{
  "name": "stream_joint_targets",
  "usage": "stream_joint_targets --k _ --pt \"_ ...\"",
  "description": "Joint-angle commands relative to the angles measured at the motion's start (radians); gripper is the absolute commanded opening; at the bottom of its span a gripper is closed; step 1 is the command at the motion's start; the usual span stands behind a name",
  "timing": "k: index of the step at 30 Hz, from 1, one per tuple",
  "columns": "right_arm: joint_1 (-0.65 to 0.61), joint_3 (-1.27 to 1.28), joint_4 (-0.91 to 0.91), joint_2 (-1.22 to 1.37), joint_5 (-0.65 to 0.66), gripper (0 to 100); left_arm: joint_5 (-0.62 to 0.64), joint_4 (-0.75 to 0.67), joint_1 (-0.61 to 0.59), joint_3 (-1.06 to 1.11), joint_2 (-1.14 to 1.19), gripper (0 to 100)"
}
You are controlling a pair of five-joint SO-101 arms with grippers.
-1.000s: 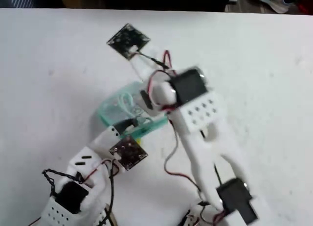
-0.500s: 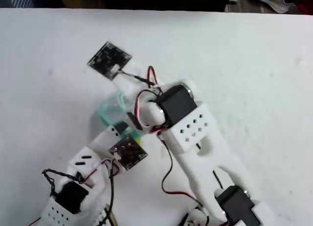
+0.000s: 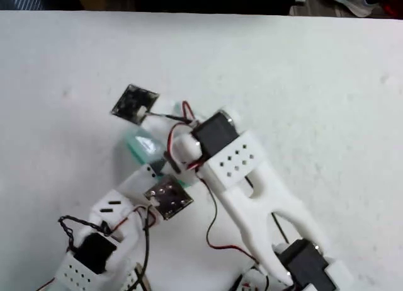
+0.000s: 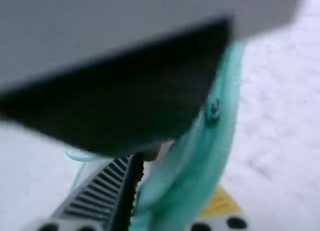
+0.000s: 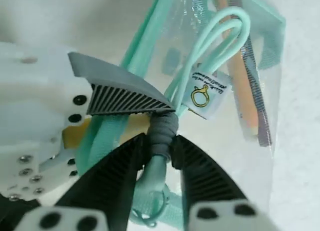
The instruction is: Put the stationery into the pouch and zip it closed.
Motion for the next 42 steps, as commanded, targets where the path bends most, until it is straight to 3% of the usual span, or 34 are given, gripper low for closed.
stream_joint_targets --k 1,7,11,22,30,42 --pt "0.093 -0.002 0.021 0.004 0.032 1.5 0.014 -0.035 -0.013 -0.035 -0.015 2" --pt "0.260 -0.118 0.019 -0.005 0.020 1.7 0.014 -0.035 -0.013 -0.037 -0.015 2" --pt "0.288 -0.199 0.019 -0.007 -0.091 1.7 0.014 -0.035 -0.013 -0.038 -0.015 2" --pt "0.116 -0.308 0.019 -0.125 -0.301 1.7 0.097 -0.040 -0.022 -0.064 -0.015 2" --pt "-0.021 -0.307 -0.116 -0.380 -0.301 1.7 0.338 -0.063 -0.059 -0.189 -0.015 2" --pt "0.062 -0.236 -0.173 -0.340 -0.301 1.7 0.350 -0.061 -0.048 -0.199 -0.015 2"
